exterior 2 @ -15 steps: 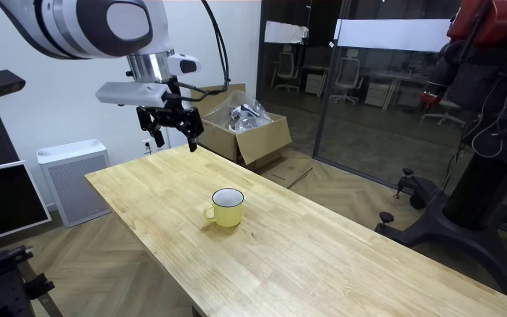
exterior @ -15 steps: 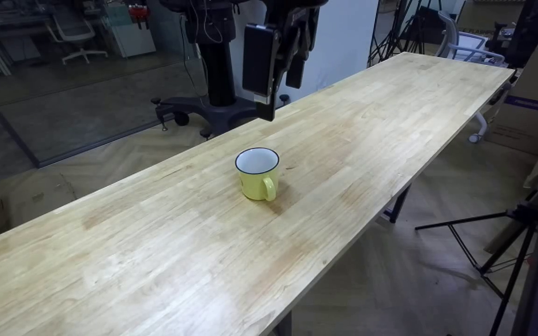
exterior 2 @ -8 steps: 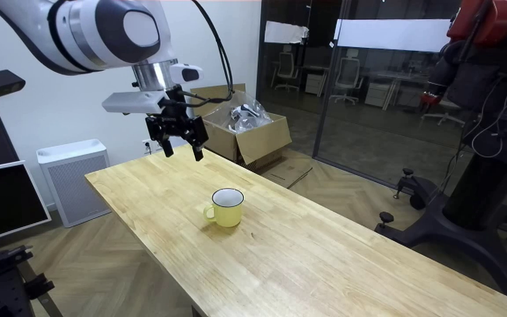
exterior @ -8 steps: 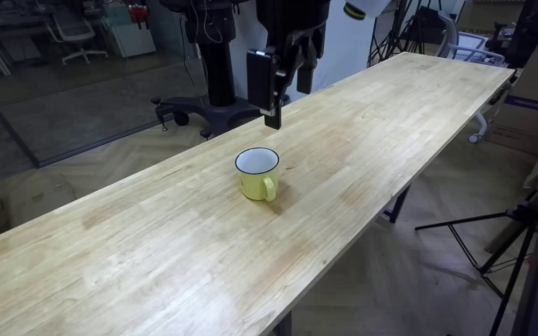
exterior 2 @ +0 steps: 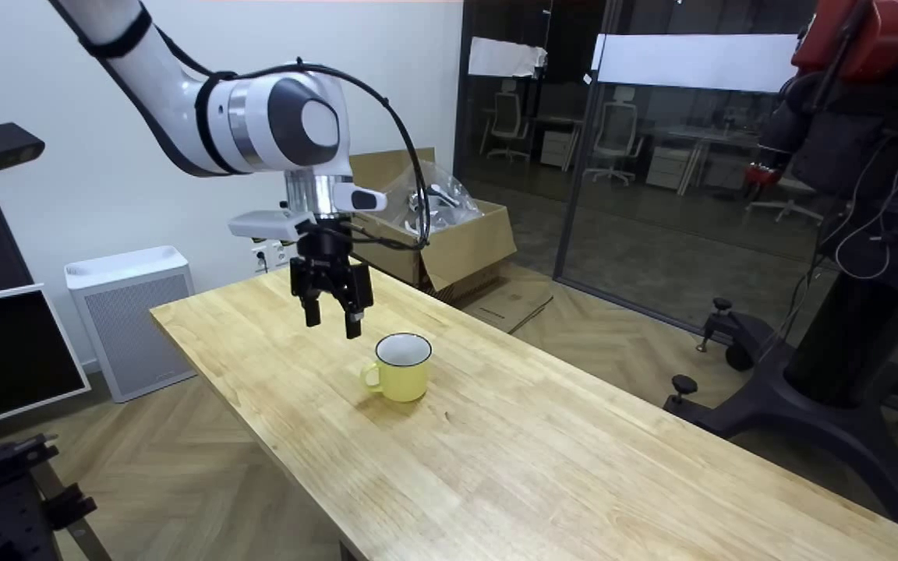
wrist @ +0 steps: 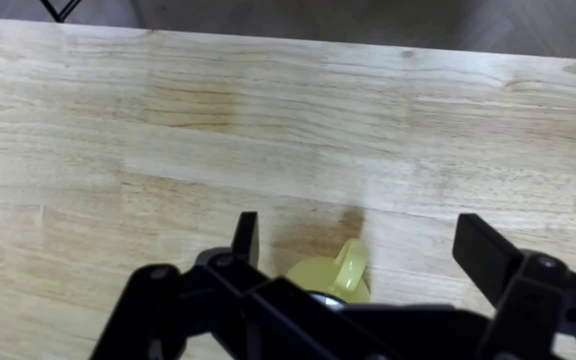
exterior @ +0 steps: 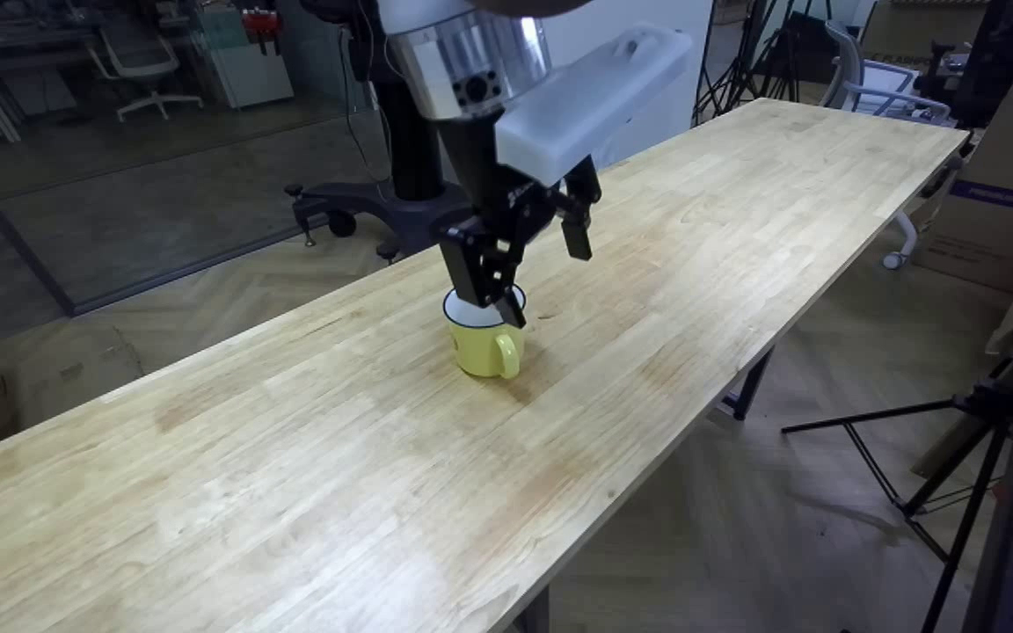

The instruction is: Move the yellow mug to the right

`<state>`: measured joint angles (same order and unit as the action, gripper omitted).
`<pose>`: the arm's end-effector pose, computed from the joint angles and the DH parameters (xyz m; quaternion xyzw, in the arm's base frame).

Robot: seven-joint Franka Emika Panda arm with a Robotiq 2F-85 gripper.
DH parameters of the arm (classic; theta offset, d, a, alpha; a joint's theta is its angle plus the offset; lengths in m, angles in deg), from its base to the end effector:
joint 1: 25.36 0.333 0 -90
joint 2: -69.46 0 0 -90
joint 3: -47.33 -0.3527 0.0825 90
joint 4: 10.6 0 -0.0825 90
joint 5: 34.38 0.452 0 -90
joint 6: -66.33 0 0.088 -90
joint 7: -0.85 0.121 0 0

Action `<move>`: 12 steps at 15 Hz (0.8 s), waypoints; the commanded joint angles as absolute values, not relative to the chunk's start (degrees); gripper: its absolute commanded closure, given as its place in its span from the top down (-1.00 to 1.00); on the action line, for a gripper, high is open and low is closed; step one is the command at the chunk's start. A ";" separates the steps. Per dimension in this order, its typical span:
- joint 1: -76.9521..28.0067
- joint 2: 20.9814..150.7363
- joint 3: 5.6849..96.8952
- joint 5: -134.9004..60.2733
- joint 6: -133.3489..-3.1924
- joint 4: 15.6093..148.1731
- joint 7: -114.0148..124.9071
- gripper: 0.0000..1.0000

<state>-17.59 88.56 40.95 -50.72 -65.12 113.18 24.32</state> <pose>0.5793 0.1381 0.1943 0.9920 0.0224 -0.0655 0.1052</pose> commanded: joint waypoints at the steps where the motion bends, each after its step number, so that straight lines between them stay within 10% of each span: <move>1: -15.82 97.44 43.35 -47.28 -62.82 103.25 24.54 1.00; 12: -15.64 97.78 46.58 -42.21 -76.54 105.95 25.67 1.00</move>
<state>-15.78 97.62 44.73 -44.48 -71.29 105.95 24.32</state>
